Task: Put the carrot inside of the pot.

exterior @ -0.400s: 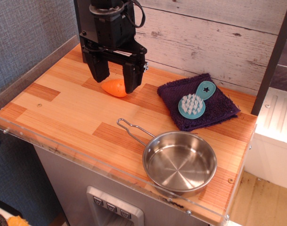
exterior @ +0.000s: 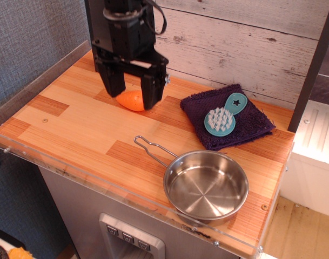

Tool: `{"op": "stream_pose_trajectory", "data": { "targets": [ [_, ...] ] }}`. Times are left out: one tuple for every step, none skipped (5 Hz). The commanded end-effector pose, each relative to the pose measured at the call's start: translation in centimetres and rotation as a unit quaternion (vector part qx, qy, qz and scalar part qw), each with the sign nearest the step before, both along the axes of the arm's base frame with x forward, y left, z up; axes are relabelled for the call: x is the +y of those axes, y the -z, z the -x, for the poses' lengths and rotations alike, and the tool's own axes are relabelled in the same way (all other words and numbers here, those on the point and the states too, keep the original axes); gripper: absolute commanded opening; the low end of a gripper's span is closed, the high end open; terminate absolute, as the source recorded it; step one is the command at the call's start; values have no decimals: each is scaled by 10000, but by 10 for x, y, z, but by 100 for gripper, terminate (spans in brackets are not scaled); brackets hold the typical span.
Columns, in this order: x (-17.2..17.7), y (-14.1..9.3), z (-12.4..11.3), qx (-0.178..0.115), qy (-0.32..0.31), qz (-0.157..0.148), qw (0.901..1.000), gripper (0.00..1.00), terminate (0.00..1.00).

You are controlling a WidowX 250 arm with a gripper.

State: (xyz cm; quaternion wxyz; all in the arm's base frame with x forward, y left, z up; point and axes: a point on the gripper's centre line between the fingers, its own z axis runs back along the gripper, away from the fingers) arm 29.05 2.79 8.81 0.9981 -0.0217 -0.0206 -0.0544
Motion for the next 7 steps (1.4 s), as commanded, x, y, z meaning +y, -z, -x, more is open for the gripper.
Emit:
{"op": "stream_pose_trajectory", "data": {
  "targets": [
    [37, -2, -39, -314, -355, -130, 9988, 100, 0],
    [52, 5, -54, -284, -451, -211, 9984, 100, 0],
    [57, 14, -61, -196, -395, -278, 9986, 100, 0],
    [56, 25, -59, -73, -224, -326, 9992, 100, 0],
    [50, 30, -53, -18, -145, -314, 9994, 100, 0],
    [45, 42, -49, 42, -131, -294, 9995, 100, 0],
    [47, 50, -48, 142, -171, -298, 9993, 100, 0]
  ]
}}
